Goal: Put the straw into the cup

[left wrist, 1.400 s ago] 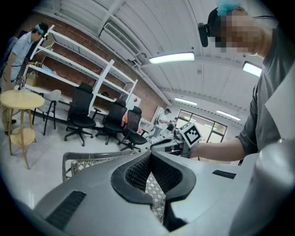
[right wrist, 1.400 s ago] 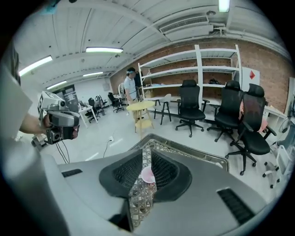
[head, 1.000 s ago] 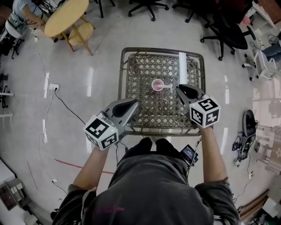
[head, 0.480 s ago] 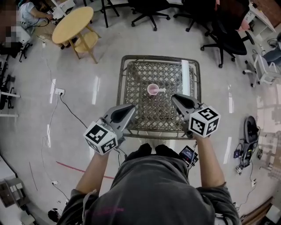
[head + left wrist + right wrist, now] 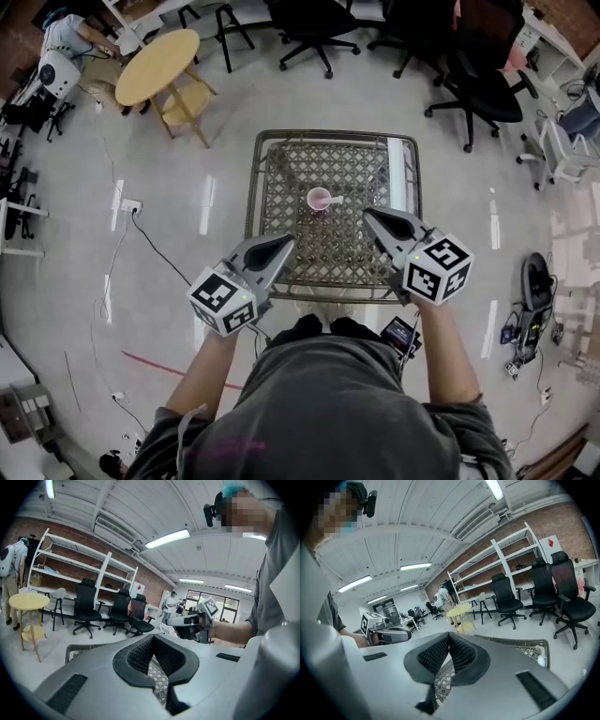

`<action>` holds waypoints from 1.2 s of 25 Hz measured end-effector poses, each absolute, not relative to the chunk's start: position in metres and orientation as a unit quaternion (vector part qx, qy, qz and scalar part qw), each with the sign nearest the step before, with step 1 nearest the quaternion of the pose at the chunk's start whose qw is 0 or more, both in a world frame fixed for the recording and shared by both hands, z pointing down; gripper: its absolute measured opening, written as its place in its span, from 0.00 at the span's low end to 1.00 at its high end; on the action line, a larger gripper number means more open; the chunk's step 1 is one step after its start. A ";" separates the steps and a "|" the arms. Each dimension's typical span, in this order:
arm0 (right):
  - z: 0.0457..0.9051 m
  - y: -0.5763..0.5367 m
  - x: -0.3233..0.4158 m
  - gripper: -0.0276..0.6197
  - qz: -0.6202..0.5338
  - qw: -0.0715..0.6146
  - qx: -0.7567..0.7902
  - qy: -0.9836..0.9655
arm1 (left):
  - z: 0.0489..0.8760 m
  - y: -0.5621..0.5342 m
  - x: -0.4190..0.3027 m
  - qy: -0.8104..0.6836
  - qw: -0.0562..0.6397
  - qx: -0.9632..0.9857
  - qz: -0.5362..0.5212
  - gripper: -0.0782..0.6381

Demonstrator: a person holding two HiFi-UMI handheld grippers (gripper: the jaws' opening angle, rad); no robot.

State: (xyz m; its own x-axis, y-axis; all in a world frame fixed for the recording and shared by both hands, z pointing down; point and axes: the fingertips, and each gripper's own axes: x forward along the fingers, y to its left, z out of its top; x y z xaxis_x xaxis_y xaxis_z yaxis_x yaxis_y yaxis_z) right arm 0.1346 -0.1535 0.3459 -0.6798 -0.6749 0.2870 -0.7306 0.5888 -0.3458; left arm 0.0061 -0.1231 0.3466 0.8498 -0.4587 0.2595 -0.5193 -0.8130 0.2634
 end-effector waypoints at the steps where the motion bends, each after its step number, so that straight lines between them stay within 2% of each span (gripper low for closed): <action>1: 0.344 -0.152 0.135 0.07 0.221 0.062 0.394 -0.890 | 0.345 -0.123 0.009 -0.257 0.162 0.948 0.093 0.12; 30: 0.343 -0.171 0.135 0.06 0.231 0.069 0.382 -0.892 | 0.339 -0.151 0.022 -0.259 0.152 0.949 0.094 0.12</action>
